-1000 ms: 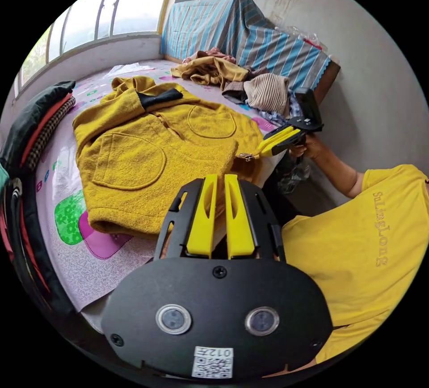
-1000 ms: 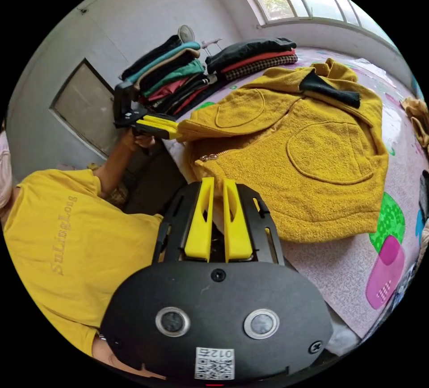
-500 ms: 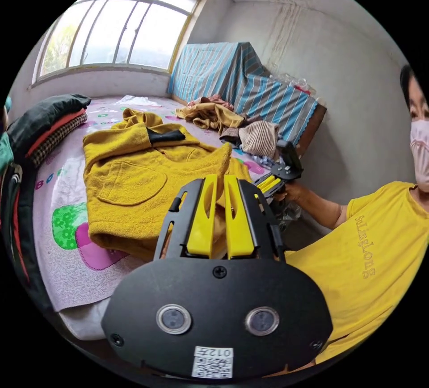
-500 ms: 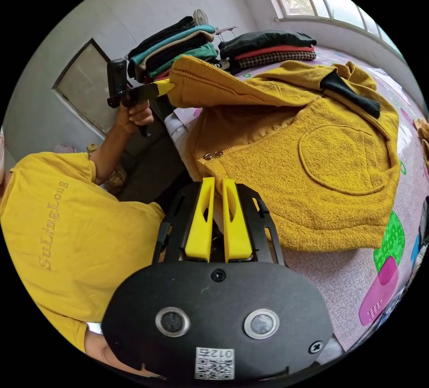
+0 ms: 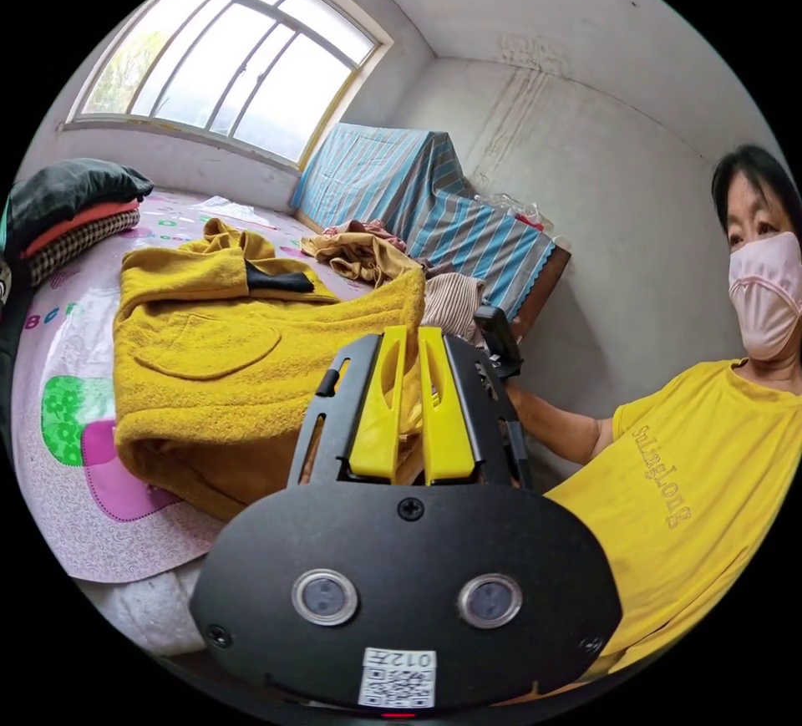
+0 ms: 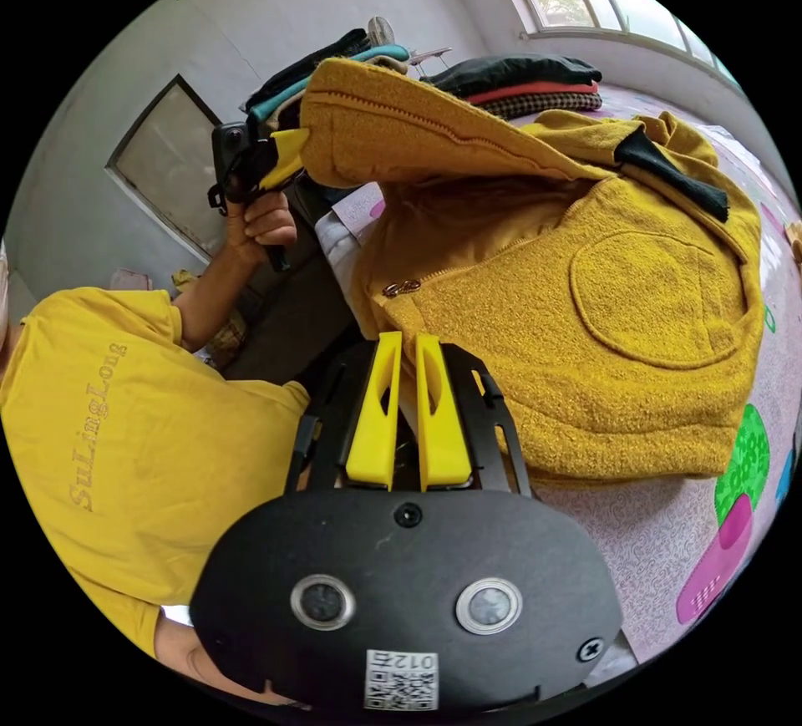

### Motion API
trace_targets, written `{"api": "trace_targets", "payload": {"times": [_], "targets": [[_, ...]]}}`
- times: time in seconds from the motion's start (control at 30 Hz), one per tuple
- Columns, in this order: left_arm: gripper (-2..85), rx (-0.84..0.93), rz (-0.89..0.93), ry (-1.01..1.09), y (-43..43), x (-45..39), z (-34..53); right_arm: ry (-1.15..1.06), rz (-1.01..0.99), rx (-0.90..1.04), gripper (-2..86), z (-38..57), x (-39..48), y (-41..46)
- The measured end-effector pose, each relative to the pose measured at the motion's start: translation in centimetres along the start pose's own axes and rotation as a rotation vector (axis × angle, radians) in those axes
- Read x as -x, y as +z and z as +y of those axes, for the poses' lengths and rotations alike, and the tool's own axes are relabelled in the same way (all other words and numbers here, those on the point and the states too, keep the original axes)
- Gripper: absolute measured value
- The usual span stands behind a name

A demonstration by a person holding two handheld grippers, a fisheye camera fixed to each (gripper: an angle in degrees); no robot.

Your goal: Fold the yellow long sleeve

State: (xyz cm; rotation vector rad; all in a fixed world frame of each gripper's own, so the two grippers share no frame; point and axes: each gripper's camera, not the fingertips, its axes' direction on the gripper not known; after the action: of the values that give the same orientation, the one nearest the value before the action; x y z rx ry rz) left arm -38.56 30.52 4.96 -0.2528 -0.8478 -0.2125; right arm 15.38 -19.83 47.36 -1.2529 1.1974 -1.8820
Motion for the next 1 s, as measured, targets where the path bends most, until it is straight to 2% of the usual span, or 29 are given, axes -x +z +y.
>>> {"api": "trace_targets", "payload": {"times": [0.13,0.27,0.57,0.73,0.83,1.0], "targets": [[0.6,-0.060,0.051,-0.024,0.1,0.0,0.8,-0.005,0.027,0.040,2.4,-0.2,0.2,1.2],[0.5,-0.021,0.052,0.003,1.7,-1.0,1.4,-0.013,0.037,0.048,2.4,-0.5,0.3,1.8],[0.5,0.360,-0.079,0.201,10.4,-6.0,3.7,-0.010,0.031,0.054,2.6,-1.0,0.4,2.7],[0.5,0.658,-0.252,0.427,16.7,-10.5,5.7,-0.024,0.039,0.069,2.7,-1.4,0.7,3.2],[0.5,0.749,-0.327,0.543,19.5,-12.7,6.8,-0.032,0.040,0.077,2.7,-1.6,0.8,3.5],[0.5,0.802,-0.348,0.624,21.5,-14.7,6.9,-0.037,0.037,0.076,2.8,-1.7,0.9,3.5]]}}
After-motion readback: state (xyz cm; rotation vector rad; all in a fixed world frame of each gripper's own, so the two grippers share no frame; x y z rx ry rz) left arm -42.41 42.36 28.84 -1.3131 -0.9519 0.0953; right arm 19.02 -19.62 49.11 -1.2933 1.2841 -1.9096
